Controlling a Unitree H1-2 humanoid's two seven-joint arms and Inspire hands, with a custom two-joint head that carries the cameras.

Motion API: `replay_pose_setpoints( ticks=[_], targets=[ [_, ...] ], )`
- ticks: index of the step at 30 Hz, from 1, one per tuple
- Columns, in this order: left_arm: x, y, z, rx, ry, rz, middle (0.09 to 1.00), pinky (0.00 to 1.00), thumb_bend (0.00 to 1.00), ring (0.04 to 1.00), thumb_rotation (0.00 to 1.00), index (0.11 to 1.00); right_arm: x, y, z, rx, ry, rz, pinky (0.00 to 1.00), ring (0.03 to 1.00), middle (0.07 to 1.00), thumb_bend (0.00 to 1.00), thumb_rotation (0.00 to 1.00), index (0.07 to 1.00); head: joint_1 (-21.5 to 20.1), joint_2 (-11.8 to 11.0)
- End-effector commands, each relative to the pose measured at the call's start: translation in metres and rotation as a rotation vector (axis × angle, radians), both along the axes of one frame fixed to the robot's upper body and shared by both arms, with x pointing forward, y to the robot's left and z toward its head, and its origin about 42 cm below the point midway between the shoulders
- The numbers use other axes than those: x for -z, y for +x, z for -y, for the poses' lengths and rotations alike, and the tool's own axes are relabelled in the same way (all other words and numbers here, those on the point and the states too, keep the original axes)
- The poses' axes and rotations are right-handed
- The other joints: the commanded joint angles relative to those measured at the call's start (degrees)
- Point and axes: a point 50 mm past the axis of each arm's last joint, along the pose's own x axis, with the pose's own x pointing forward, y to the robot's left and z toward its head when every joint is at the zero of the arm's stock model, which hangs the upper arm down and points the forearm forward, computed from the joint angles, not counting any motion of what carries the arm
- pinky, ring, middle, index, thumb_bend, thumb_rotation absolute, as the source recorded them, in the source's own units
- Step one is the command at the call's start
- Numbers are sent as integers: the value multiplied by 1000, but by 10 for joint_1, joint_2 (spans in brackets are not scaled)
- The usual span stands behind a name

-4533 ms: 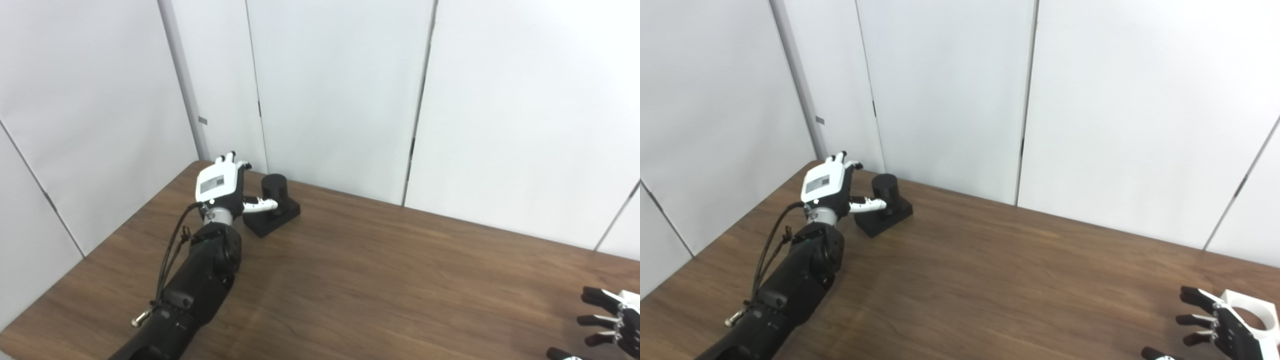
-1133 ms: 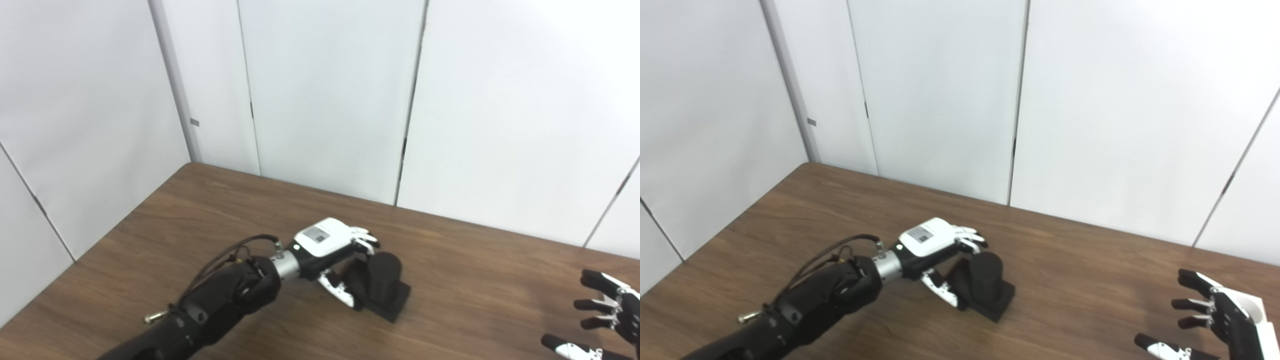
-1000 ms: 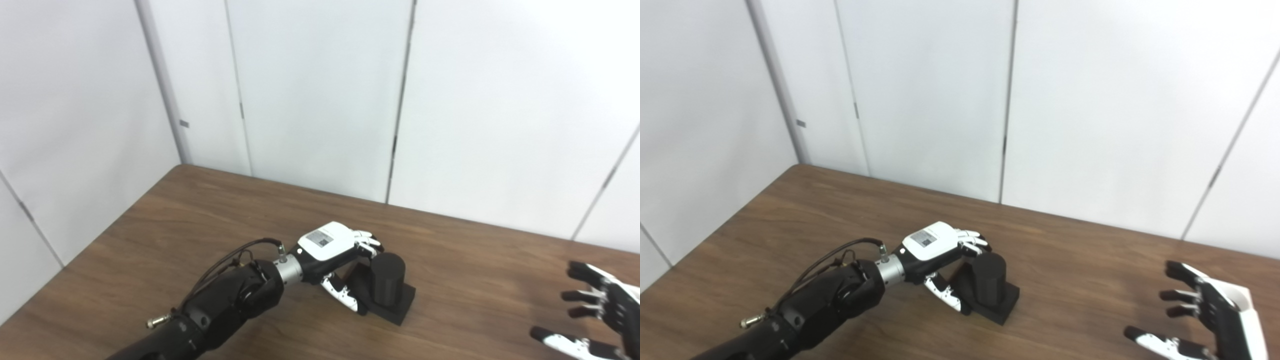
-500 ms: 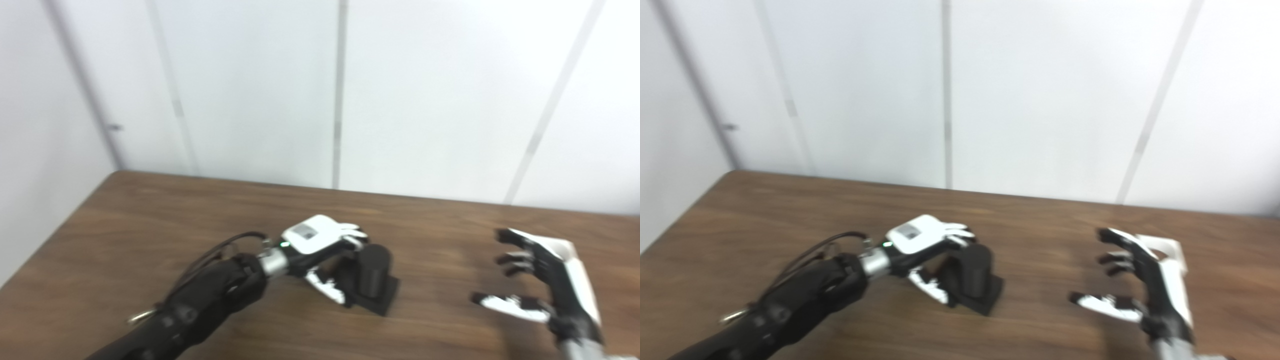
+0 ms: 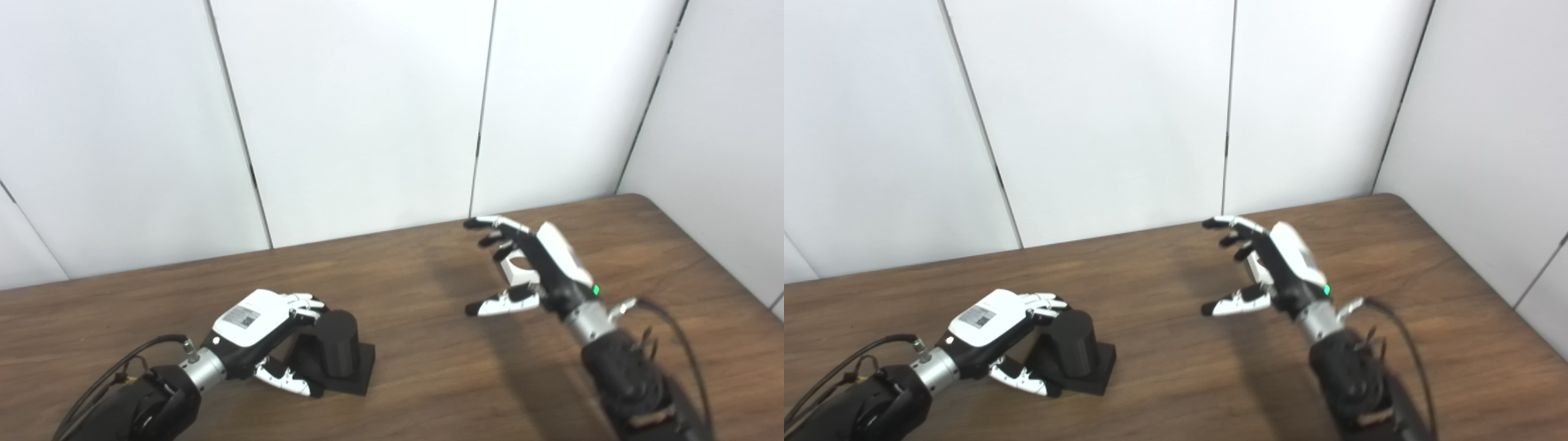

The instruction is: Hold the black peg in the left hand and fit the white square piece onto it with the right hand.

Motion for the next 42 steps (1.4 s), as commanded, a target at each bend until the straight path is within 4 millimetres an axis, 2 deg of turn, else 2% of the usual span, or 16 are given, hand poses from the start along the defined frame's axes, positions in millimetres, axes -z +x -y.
replay_pose_setpoints(
  ticks=[1, 3, 7, 10, 15, 22, 28, 42],
  targets=[
    [36, -22, -21, 31, 175, -111, 825, 779, 524, 861, 61, 489, -37, 9, 9, 10, -142, 39, 628, 780, 857, 665, 168, 785, -7, -6],
    [37, -23, -23, 29, 174, -112, 822, 773, 524, 858, 60, 489, -52, 14, 19, 24, -269, -9, 650, 819, 892, 692, 213, 821, -16, -10],
    [36, -24, -27, 25, 169, -121, 817, 766, 524, 851, 58, 488, -80, 26, 35, 52, -466, -117, 777, 927, 975, 820, 239, 877, -40, -18],
    [35, -25, -30, 26, 170, -123, 815, 765, 523, 847, 57, 488, -91, 33, 40, 54, -512, -177, 859, 965, 989, 879, 214, 874, -54, -25],
    [34, -27, -33, 24, 161, -126, 807, 752, 523, 835, 55, 488, -99, 42, 44, 49, -543, -238, 899, 980, 990, 938, 196, 864, -69, -34],
    [30, -30, -35, 34, 149, -127, 798, 736, 523, 823, 53, 488, -97, 58, 50, 72, -568, -305, 920, 989, 991, 944, 186, 874, -72, -35],
    [29, -31, -33, 38, 152, -144, 799, 744, 523, 828, 53, 488, -91, 76, 55, 76, -569, -399, 949, 984, 997, 934, 226, 889, -65, -32],
    [26, -31, -34, 38, 155, -135, 795, 738, 523, 825, 54, 488, -65, 118, 53, 109, -574, -517, 912, 958, 980, 950, 201, 871, -60, -29]
  ],
)
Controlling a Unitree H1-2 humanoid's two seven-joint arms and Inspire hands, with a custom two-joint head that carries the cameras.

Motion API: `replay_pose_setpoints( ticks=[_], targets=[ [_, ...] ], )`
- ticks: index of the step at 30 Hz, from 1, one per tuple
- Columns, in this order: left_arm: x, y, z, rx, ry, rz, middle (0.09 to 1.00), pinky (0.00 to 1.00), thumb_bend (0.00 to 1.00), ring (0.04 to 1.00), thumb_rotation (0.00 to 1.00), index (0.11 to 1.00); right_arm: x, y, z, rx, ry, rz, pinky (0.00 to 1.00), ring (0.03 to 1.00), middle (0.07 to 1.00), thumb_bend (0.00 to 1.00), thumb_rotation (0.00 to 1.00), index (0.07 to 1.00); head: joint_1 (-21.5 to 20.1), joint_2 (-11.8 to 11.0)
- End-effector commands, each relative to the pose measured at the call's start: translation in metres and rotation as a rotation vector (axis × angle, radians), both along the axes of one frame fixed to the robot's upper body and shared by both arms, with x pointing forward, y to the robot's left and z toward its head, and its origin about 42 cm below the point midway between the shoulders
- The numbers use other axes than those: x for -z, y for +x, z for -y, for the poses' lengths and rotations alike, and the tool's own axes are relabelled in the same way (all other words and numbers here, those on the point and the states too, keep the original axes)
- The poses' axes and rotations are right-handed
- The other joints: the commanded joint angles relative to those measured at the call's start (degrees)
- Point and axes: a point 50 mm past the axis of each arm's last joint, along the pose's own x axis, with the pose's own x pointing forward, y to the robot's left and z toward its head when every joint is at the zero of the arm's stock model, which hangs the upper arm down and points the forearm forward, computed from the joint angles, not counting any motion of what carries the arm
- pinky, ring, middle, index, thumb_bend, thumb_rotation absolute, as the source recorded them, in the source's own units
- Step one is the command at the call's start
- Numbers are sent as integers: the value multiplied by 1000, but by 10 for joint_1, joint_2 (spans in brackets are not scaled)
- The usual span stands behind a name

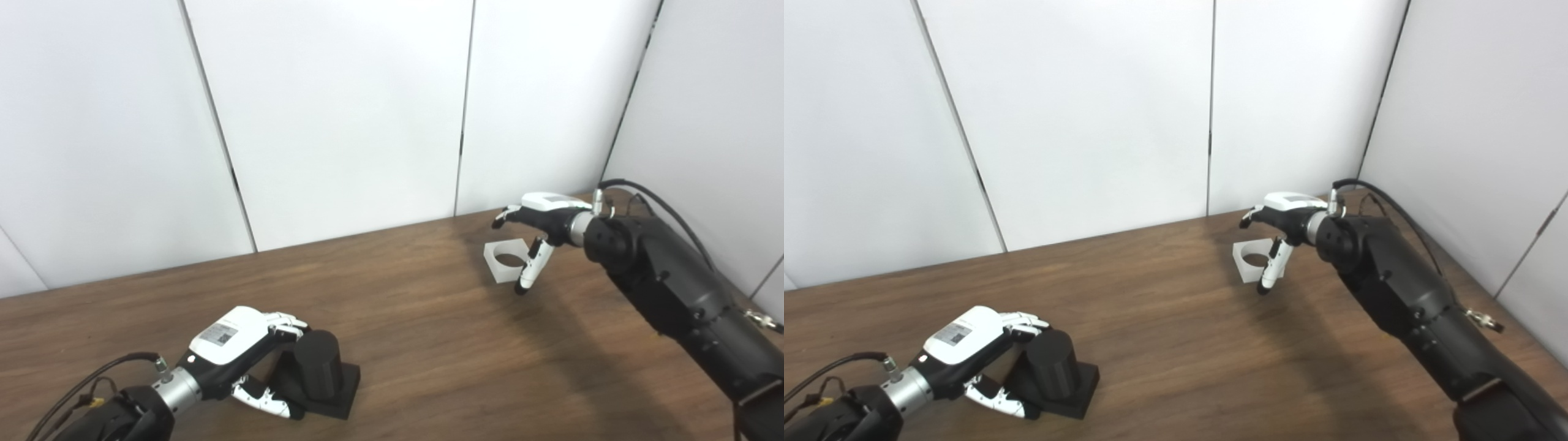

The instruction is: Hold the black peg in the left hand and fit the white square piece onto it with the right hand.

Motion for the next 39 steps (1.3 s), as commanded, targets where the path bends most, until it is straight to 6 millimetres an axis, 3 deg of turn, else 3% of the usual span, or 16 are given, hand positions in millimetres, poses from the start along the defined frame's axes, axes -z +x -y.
replay_pose_setpoints(
  ticks=[1, 14, 39],
  targets=[
    [28, -17, -18, 34, 172, -77, 795, 738, 523, 826, 54, 488, -34, 14, -2, -3, -22, 111, 913, 958, 979, 951, 199, 871, 0, 0],
    [29, -19, -19, 32, 179, -90, 802, 751, 523, 832, 54, 488, -15, 29, -3, 27, -23, 81, 860, 944, 971, 921, 182, 882, 7, 3],
    [27, -23, -23, 32, 169, -81, 799, 737, 523, 822, 54, 488, 3, 34, 10, 53, -78, 40, 855, 915, 938, 871, 163, 833, 10, 13]
  ],
)
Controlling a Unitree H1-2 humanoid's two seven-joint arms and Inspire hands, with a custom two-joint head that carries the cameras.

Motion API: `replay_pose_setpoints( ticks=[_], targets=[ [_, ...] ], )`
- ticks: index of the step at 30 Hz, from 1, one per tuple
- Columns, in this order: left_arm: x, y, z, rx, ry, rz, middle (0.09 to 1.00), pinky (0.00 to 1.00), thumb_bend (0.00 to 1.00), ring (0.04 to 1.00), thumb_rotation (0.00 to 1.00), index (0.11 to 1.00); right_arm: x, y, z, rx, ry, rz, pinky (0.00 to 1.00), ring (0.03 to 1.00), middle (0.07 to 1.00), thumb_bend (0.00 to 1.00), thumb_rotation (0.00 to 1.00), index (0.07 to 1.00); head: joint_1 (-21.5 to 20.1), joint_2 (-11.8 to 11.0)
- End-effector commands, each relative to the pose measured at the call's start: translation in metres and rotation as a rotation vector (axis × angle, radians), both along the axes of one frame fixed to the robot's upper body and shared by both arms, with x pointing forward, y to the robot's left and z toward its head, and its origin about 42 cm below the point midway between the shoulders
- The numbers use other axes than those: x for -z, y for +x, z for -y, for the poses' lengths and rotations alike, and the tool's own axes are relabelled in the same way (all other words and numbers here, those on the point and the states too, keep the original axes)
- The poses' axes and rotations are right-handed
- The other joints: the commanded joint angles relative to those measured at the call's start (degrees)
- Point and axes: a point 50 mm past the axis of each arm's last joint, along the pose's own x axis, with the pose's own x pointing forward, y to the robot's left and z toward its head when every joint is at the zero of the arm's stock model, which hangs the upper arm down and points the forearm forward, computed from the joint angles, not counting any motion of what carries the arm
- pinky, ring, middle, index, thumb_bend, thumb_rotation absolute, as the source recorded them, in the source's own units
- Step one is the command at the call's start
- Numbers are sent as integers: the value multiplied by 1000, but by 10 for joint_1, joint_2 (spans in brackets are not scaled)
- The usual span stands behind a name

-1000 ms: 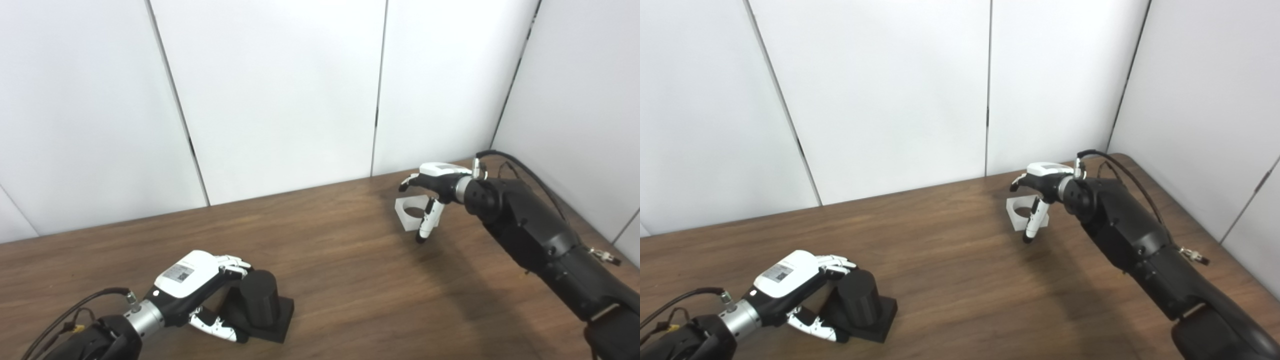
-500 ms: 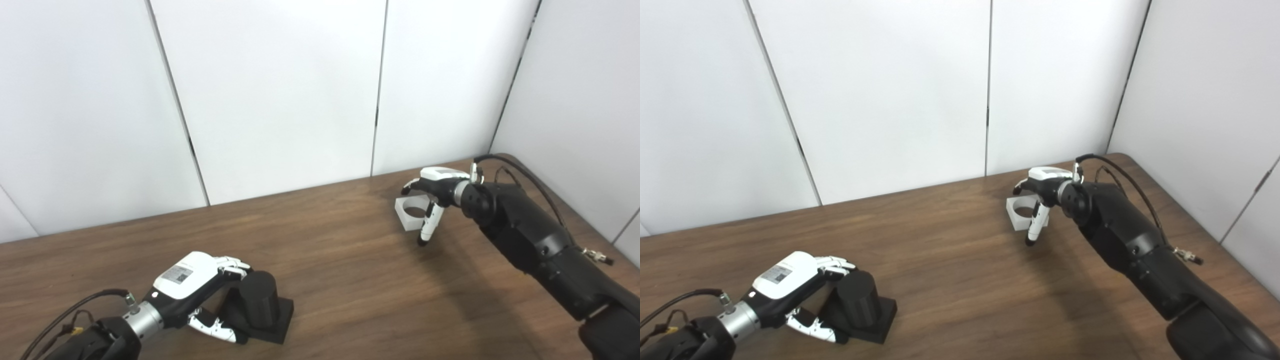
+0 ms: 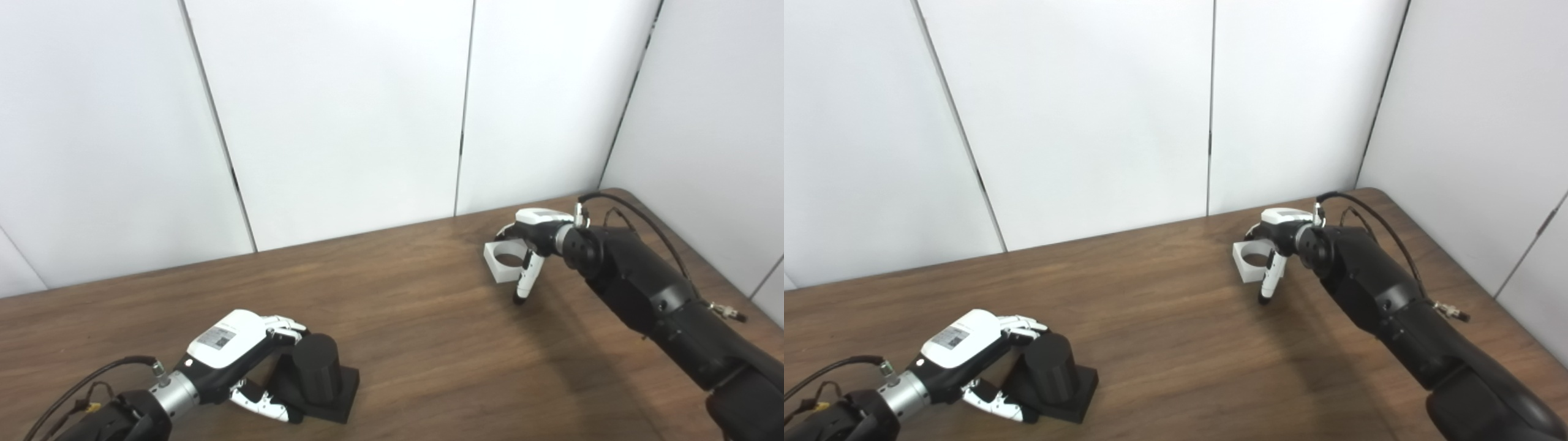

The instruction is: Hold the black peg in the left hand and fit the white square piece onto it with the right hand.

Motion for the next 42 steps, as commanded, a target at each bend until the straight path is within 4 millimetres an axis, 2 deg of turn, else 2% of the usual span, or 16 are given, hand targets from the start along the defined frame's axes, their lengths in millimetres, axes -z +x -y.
replay_pose_setpoints(
  ticks=[1, 6, 13, 14, 16, 23, 25, 29, 33, 36, 42],
  targets=[
    [27, -17, -20, 32, 171, -75, 798, 737, 523, 821, 54, 488, -29, 11, 9, -3, -44, 80, 851, 911, 935, 867, 160, 828, -1, 0],
    [27, -18, -21, 28, 162, -72, 796, 734, 523, 819, 53, 488, -25, 11, 11, 1, -46, 72, 839, 901, 925, 841, 148, 792, 0, 1],
    [25, -19, -22, 29, 157, -70, 795, 730, 523, 819, 54, 487, -18, 11, 19, 23, -53, 69, 833, 888, 860, 785, 144, 628, 2, 5],
    [24, -18, -22, 28, 158, -73, 797, 730, 523, 821, 53, 487, -17, 11, 21, 29, -56, 69, 837, 884, 845, 630, 142, 547, 1, 6],
    [24, -18, -23, 28, 162, -77, 801, 730, 523, 825, 53, 488, -16, 10, 22, 39, -68, 68, 862, 885, 823, 543, 143, 502, 1, 7],
    [24, -18, -23, 29, 167, -74, 796, 729, 523, 824, 54, 488, -13, 9, 24, 41, -94, 72, 940, 886, 791, 519, 140, 484, 2, 9],
    [24, -18, -23, 29, 167, -75, 799, 731, 523, 825, 54, 488, -14, 8, 24, 26, -101, 79, 928, 880, 786, 519, 140, 485, 1, 9],
    [24, -18, -23, 31, 163, -66, 793, 718, 523, 817, 54, 487, -18, 6, 23, -5, -94, 98, 814, 852, 772, 517, 135, 484, 2, 11],
    [25, -18, -22, 31, 164, -72, 796, 716, 523, 818, 54, 487, -21, 3, 20, -25, -52, 158, 765, 825, 755, 519, 130, 480, 4, 12],
    [25, -18, -22, 32, 170, -71, 800, 716, 523, 823, 54, 488, -23, 0, 18, -46, -32, 204, 759, 825, 754, 520, 128, 477, 4, 12],
    [27, -17, -22, 22, 150, -80, 803, 718, 523, 826, 54, 488, -41, -6, 6, -120, -1, 263, 793, 843, 777, 521, 130, 478, 50, 25]
  ],
)
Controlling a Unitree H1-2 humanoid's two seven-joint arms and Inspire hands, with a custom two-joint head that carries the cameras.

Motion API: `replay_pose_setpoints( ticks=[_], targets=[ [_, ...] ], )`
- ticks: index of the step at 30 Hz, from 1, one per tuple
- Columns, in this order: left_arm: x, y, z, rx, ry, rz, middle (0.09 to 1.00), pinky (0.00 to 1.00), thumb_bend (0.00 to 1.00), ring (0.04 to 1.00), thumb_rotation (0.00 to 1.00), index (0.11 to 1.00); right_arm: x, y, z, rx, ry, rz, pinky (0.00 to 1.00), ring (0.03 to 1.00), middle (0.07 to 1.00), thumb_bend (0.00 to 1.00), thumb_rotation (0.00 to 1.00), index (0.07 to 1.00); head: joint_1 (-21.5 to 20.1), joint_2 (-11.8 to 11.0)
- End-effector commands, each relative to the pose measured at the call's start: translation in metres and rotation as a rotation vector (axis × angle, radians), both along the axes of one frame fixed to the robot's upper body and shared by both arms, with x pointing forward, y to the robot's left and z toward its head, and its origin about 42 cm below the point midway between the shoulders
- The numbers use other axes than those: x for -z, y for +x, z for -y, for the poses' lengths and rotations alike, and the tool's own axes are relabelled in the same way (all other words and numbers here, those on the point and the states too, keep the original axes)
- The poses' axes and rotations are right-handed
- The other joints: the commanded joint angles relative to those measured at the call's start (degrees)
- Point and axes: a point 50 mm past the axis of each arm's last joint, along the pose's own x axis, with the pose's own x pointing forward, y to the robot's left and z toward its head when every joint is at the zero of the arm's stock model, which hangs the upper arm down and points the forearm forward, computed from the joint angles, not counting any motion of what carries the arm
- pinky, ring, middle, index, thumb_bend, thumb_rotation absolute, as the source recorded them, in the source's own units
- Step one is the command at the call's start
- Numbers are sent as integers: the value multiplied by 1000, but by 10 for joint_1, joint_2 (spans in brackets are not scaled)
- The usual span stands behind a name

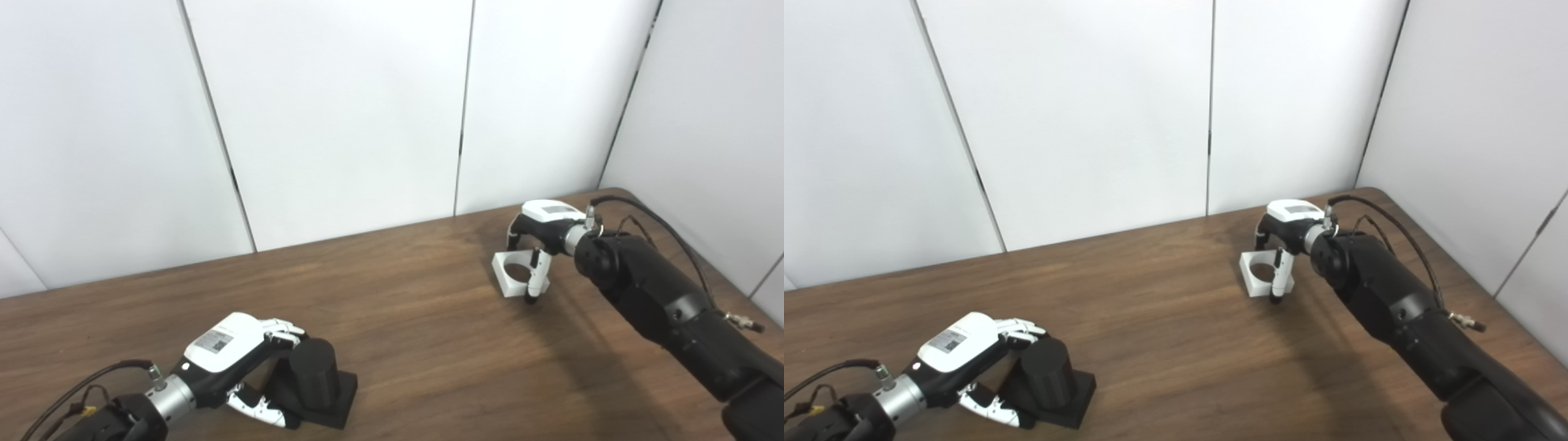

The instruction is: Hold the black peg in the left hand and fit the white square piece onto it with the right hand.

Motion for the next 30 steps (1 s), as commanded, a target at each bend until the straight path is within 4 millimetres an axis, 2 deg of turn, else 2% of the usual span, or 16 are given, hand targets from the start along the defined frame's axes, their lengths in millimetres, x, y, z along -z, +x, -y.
replay_pose_setpoints(
  ticks=[1, 11, 20, 24, 30],
  targets=[
    [28, -14, -17, 17, 144, -80, 805, 720, 523, 829, 54, 488, -43, 6, -1, -49, -6, 121, 800, 844, 781, 520, 131, 478, 16, 5],
    [35, -12, -4, 26, 149, -76, 827, 762, 524, 864, 59, 490, -72, -8, -22, -201, 6, 201, 813, 838, 771, 519, 129, 478, 111, 25],
    [36, -8, 12, 32, 148, -58, 832, 757, 524, 870, 64, 490, -80, -19, -35, -323, 47, 222, 796, 822, 764, 519, 128, 478, 187, 40],
    [38, -6, 17, 32, 147, -54, 835, 748, 524, 870, 65, 490, -79, -24, -44, -386, 43, 218, 767, 807, 760, 519, 128, 477, 207, 44],
    [37, -3, 22, 26, 143, -56, 844, 761, 524, 881, 66, 490, -83, -34, -62, -451, 78, 223, 737, 815, 765, 518, 129, 477, 217, 46]
  ],
)
